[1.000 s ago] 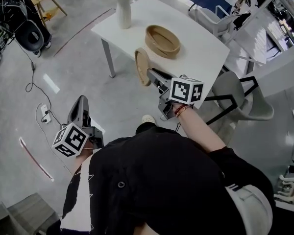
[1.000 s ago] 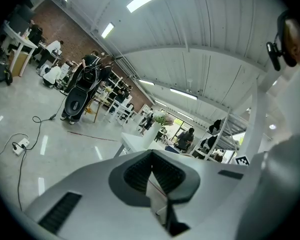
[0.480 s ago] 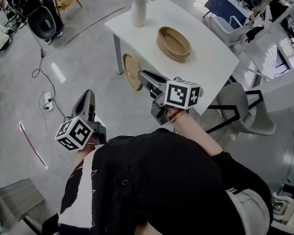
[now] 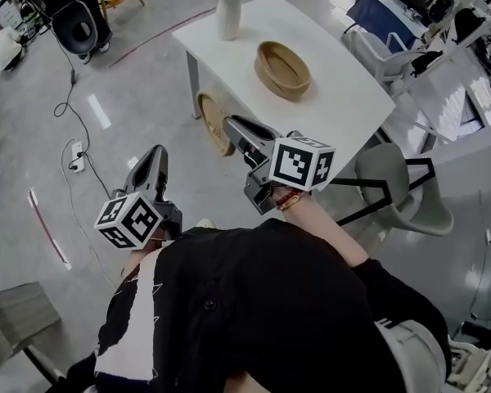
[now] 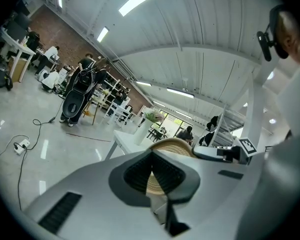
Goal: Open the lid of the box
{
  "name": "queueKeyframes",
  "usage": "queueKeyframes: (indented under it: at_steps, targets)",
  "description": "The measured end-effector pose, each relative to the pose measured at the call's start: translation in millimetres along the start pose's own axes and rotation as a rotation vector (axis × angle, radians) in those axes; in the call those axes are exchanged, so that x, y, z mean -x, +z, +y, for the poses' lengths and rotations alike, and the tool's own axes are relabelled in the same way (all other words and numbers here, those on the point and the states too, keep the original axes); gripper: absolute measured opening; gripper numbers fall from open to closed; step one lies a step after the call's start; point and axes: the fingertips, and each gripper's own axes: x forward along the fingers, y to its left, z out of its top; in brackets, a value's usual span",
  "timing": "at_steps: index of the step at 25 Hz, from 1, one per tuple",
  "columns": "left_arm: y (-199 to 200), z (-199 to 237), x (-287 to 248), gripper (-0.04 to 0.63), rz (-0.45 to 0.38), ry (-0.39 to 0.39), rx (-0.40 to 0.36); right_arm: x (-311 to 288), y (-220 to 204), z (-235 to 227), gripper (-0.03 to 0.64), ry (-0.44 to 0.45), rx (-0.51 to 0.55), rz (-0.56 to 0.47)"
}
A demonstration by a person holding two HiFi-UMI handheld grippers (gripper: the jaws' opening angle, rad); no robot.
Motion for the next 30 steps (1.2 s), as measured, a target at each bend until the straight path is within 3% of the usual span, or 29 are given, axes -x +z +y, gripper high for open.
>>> queueKeyframes:
  at_steps: [15, 30]
  targets:
    - [-48, -55, 47, 0.009, 0.003, 0.057, -0.012, 73, -43, -25, 0.087, -0.056, -0.029, 0.057]
    - [-92, -87, 95, 0.009, -0.01, 0.106, -0.01, 127, -76, -25, 0.087, -0.045, 0.008, 0.089]
